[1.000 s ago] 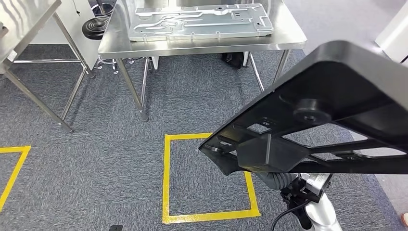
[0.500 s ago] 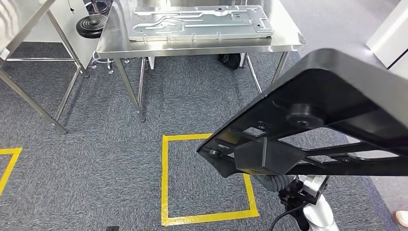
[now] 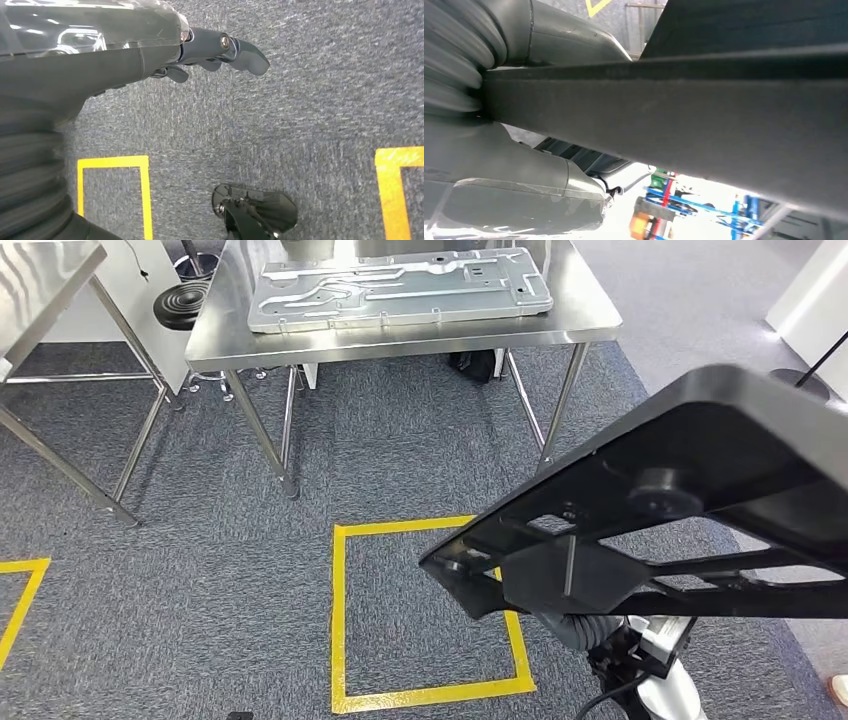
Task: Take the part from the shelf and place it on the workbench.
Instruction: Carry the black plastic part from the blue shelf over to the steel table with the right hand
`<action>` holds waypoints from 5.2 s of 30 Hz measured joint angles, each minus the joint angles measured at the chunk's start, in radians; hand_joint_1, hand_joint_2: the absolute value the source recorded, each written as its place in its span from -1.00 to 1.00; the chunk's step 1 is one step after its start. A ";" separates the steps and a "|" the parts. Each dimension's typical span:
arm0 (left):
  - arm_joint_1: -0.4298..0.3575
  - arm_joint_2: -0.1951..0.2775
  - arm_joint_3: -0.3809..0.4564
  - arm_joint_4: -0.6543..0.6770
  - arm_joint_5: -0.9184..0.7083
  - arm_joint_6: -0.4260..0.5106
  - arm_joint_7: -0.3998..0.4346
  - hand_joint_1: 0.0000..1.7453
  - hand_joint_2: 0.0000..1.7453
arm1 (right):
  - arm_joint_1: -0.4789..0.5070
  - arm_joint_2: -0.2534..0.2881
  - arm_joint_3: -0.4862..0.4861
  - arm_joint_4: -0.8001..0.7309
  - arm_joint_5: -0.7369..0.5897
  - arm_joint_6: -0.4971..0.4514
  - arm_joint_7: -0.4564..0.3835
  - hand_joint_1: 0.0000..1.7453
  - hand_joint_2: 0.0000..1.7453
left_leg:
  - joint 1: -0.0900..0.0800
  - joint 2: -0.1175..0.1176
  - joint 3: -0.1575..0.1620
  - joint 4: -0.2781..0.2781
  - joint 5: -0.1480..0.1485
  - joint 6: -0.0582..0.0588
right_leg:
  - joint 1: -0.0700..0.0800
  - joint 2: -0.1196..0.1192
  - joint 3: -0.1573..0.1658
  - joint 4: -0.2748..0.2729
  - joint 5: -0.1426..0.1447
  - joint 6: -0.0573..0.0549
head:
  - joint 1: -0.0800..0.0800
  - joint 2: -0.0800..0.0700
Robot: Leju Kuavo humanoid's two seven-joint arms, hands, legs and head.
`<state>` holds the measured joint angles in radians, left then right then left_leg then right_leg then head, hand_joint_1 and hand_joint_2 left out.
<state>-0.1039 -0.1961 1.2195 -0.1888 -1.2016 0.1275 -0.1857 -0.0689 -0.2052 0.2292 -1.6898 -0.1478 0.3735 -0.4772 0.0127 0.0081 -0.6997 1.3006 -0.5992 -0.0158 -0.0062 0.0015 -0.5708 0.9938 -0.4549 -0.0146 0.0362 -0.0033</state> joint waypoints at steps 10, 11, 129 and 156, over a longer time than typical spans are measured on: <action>-0.009 -0.004 -0.016 0.000 -0.019 -0.004 0.015 -1.00 1.00 | 0.076 -0.025 -0.023 -0.058 0.017 -0.020 -0.008 0.78 1.00 | -0.005 -0.007 0.135 -0.299 0.140 0.046 | 0.006 0.012 0.003 0.025 -0.029 0.035 | 0.000 0.000; -0.010 -0.005 -0.017 0.000 -0.020 -0.005 0.015 -1.00 1.00 | 0.080 -0.029 -0.027 -0.064 0.018 -0.021 -0.009 0.78 1.00 | -0.002 -0.006 0.138 -0.304 0.142 0.050 | 0.005 0.011 -0.014 0.063 -0.052 0.040 | 0.000 0.000; -0.029 -0.009 -0.036 0.000 0.003 -0.004 0.029 -1.00 1.00 | 0.003 -0.026 -0.057 -0.041 0.017 0.022 0.015 0.78 1.00 | -0.012 -0.011 0.122 -0.282 0.135 0.027 | 0.002 0.000 0.018 0.006 -0.022 0.027 | 0.000 0.000; -0.013 -0.004 -0.029 0.000 0.009 -0.002 0.010 -1.00 1.00 | -0.012 -0.010 -0.031 -0.004 0.017 0.018 0.023 0.78 1.00 | -0.004 -0.013 0.060 -0.152 0.107 0.007 | 0.000 0.003 0.028 -0.002 -0.021 0.008 | 0.000 0.000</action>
<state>-0.1167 -0.2006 1.1909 -0.1888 -1.1926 0.1255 -0.1754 -0.0811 -0.2155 0.1983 -1.6941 -0.1313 0.3918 -0.4543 0.0088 -0.0053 -0.6396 1.1482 -0.4919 -0.0084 -0.0063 0.0043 -0.5431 0.9920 -0.4756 -0.0067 0.0363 -0.0031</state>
